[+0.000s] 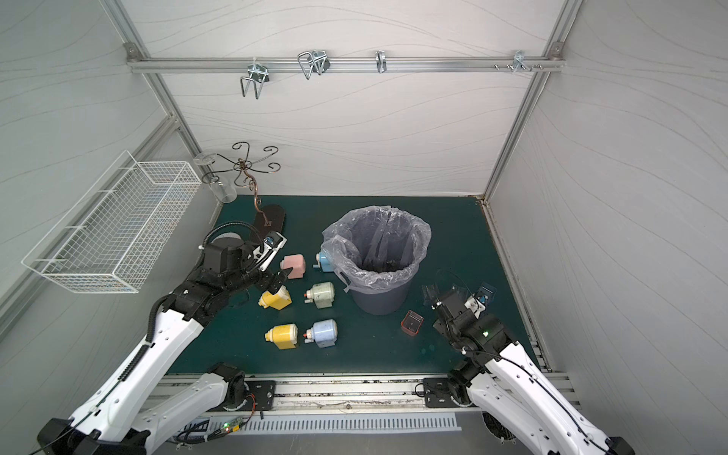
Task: Take out the pencil sharpener tray and clean the shavings
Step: Place the container at the center of the board.
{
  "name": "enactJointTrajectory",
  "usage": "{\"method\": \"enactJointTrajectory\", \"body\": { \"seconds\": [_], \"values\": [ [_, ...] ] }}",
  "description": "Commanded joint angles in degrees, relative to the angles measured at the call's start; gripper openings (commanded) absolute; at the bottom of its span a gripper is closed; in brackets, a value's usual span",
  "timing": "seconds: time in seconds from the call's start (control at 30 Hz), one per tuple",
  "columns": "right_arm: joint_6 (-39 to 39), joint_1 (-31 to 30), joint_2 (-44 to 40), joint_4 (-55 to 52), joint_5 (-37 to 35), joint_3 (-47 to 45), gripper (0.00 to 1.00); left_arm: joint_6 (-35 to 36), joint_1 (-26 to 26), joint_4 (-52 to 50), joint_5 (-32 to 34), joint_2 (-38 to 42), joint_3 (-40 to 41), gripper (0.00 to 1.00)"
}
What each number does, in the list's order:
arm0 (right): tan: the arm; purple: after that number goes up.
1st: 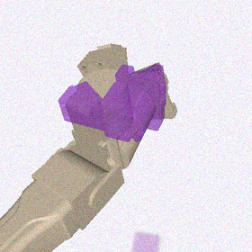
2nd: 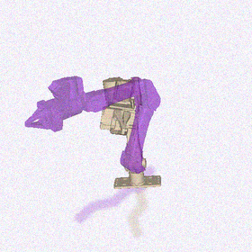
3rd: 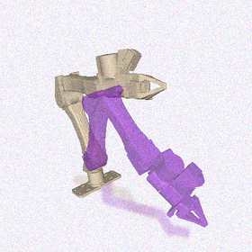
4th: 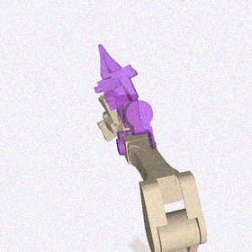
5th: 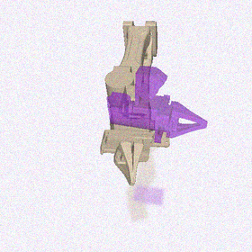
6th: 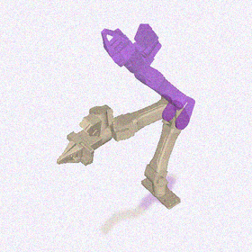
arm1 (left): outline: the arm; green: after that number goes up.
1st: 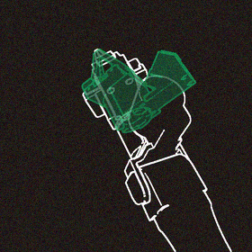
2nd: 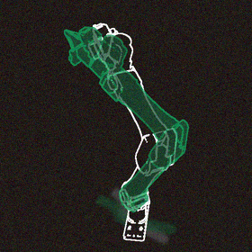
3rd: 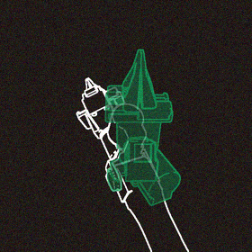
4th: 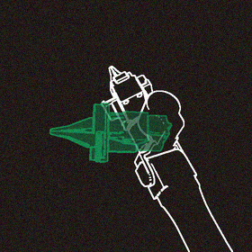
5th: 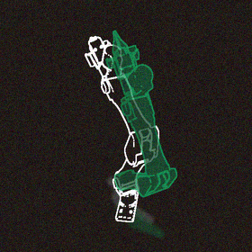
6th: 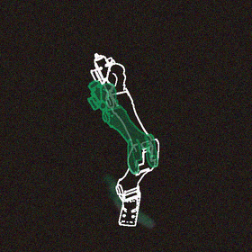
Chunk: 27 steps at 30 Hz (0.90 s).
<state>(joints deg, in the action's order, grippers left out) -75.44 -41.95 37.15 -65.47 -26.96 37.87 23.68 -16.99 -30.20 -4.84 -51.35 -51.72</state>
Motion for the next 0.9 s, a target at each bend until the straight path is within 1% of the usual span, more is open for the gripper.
{"method": "enactJointTrajectory", "body": {
  "seconds": [0.0, 0.1, 0.17, 0.3, 0.43, 0.47, 0.53, 0.6, 0.67, 0.73, 0.87],
  "values": [
    [-11.0, -8.2, 3.8, -0.9, -12.2, -0.6, 0.00, -7.0, 0.6, 0.6, -1.7, 2.0, 0.0, 1.00],
    [-20.3, -18.6, 9.4, -0.9, -21.8, -1.5, 0.00, -10.9, 0.6, -0.3, -3.7, 3.2, 0.6, 1.00],
    [-25.1, -22.8, 14.1, -0.8, -25.7, -1.5, 0.00, -12.4, 0.6, -1.0, -4.6, 4.2, 0.9, 1.00],
    [-36.4, -27.8, 24.5, -6.8, -28.9, 1.3, 0.00, -14.4, 0.3, -1.9, -5.3, 5.0, 1.5, 1.00],
    [-49.6, -31.2, 34.2, -15.6, -28.6, 4.1, 0.00, -16.4, -0.1, -0.7, -6.3, 5.5, 2.7, 1.00],
    [-50.6, -31.3, 35.4, -15.1, -27.9, 3.8, 0.00, -17.1, -0.1, -0.4, -6.9, 5.8, 3.0, 1.00],
    [-51.2, -31.3, 37.0, -9.8, -25.5, 1.2, 0.00, -18.8, -0.1, 0.4, -8.1, 6.5, 3.8, 1.00],
    [-53.3, -31.9, 37.4, -5.6, -23.7, -1.8, 0.00, -20.2, -0.1, 0.6, -8.8, 6.7, 4.4, 1.00],
    [-55.8, -33.3, 36.7, -6.3, -24.8, -2.4, 0.00, -21.1, -0.2, 0.4, -9.9, 6.7, 4.6, 1.00],
    [-55.7, -33.4, 35.9, -5.8, -24.6, -3.2, 0.00, -21.7, -0.6, 0.6, -10.3, 6.7, 4.5, 1.00],
    [-53.7, -33.3, 32.9, 1.0, -21.5, -7.1, 0.00, -22.5, -0.9, 0.4, -10.7, 6.8, 4.4, 1.00]
  ]
}}
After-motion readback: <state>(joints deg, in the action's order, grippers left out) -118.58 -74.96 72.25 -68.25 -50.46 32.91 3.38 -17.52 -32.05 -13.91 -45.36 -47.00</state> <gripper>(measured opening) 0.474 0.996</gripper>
